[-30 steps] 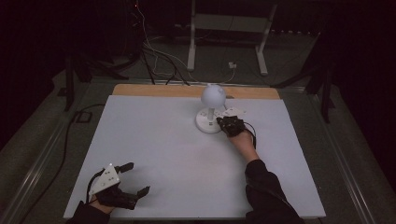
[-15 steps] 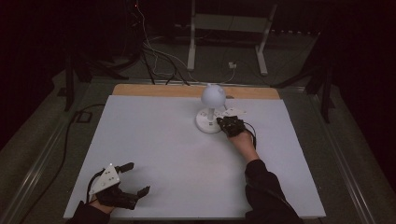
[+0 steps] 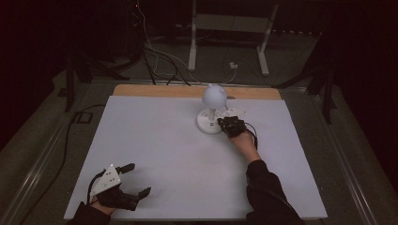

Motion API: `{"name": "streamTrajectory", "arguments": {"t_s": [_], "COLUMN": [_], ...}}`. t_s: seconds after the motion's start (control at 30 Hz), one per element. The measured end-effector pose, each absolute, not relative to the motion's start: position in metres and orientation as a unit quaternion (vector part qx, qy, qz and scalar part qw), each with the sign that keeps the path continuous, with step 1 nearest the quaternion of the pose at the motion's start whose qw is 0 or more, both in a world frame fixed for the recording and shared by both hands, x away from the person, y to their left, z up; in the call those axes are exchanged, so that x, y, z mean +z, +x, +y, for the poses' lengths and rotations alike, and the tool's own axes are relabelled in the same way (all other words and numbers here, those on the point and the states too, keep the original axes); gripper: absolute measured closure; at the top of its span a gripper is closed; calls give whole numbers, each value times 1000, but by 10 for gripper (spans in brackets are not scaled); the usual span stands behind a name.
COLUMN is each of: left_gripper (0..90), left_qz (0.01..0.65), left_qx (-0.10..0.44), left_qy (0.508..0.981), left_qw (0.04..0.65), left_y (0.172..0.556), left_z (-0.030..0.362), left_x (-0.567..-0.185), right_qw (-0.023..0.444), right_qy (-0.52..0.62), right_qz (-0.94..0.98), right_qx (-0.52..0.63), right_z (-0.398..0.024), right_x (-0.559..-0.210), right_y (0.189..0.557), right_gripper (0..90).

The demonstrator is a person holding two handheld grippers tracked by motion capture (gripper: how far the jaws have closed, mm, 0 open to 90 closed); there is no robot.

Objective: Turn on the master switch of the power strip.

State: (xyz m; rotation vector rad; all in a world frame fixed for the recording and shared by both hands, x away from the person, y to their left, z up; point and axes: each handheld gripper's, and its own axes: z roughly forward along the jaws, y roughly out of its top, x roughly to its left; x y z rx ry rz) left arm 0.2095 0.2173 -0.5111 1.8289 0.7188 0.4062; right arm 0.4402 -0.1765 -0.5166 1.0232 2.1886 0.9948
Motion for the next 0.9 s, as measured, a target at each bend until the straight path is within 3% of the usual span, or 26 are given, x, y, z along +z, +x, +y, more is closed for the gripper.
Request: {"name": "streamTrajectory", "arguments": {"t_s": [0.47,0.9], "left_gripper": [2,2], "left_qz": [305,305], "left_qx": [171,172], "left_qy": [768,767], "left_qw": [536,537], "left_y": [210,210], "left_z": [218,218], "left_x": [-511,-511], "right_qw": [279,254], "right_qy": [377,391], "right_qz": [808,795], "right_qx": [356,388], "right_z": [-174,-178], "right_x": [-511,-508], "right_y": [442,438], "right_gripper": [900,900]}}
